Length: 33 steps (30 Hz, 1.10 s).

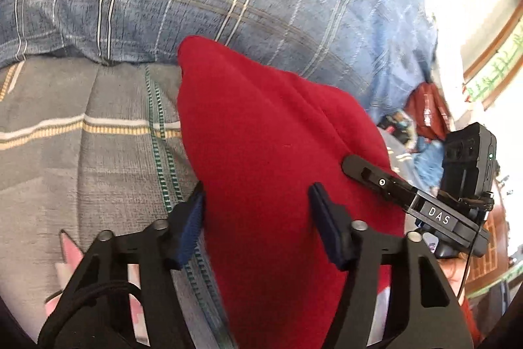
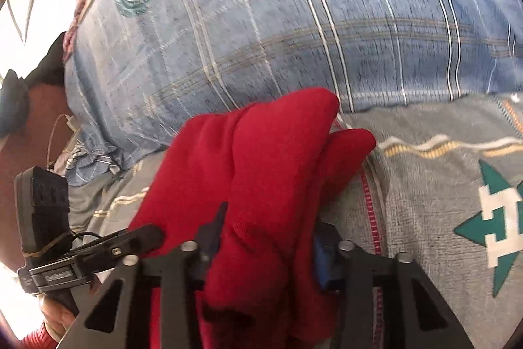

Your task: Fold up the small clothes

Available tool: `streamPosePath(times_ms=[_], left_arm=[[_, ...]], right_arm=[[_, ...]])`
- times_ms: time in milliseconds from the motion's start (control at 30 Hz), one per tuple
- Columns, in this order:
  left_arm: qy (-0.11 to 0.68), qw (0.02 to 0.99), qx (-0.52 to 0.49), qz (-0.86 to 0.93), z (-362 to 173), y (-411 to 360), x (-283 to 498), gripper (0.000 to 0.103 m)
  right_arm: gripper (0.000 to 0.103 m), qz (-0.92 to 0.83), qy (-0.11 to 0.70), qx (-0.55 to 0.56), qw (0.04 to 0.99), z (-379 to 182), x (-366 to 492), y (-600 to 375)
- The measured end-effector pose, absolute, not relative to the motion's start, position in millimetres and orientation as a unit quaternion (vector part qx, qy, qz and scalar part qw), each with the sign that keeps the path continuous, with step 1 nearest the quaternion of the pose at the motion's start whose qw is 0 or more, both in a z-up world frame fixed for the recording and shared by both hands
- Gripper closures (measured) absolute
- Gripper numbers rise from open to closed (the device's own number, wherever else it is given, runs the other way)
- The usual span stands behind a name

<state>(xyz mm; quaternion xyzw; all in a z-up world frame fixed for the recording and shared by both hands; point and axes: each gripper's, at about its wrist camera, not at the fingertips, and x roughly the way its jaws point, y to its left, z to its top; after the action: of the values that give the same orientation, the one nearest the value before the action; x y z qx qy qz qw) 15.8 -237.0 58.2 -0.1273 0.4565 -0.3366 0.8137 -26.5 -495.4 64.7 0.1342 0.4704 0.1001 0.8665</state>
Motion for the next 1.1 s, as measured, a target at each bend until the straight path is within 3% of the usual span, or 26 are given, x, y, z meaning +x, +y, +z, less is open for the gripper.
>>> streamPosePath(times_ms=[200, 333, 467, 533, 700, 800, 867, 1000, 1100], left_arm=[[0.434, 0.825, -0.116, -0.344, 107, -202, -34, 0.045], [0.44, 0.835, -0.103, -0.315, 101, -163, -73, 0.045], [0.459, 0.85, -0.048, -0.253, 69, -152, -90, 0.045], [0.452, 0.856, -0.043, -0.249, 64, -147, -98, 0.044], [0.425, 0.874, -0.026, -0.233, 73, -151, -107, 0.044], [0.419, 0.879, -0.013, -0.226, 73, -156, -110, 0.044], [0.412, 0.885, 0.0, -0.217, 73, -159, -113, 0.044], [0.395, 0.897, 0.028, -0.196, 74, -161, -124, 0.044], [0.387, 0.902, 0.041, -0.186, 77, -164, -132, 0.044]], right_arm=[[0.066, 0.144, 0.466, 0.151, 0.86, 103, -56, -464], [0.066, 0.178, 0.469, 0.166, 0.849, 110, -87, -440], [0.05, 0.159, 0.512, 0.141, 0.832, 80, -110, -423], [0.049, 0.118, 0.53, 0.089, 0.835, 70, -116, -421], [0.049, 0.11, 0.476, 0.101, 0.867, 112, -132, -422], [0.055, 0.146, 0.471, 0.049, 0.868, 122, -131, -391], [0.061, 0.159, 0.48, -0.006, 0.863, 114, -132, -368], [0.061, 0.129, 0.517, -0.085, 0.842, 67, -134, -353], [0.061, 0.116, 0.493, -0.098, 0.857, 62, -143, -355]])
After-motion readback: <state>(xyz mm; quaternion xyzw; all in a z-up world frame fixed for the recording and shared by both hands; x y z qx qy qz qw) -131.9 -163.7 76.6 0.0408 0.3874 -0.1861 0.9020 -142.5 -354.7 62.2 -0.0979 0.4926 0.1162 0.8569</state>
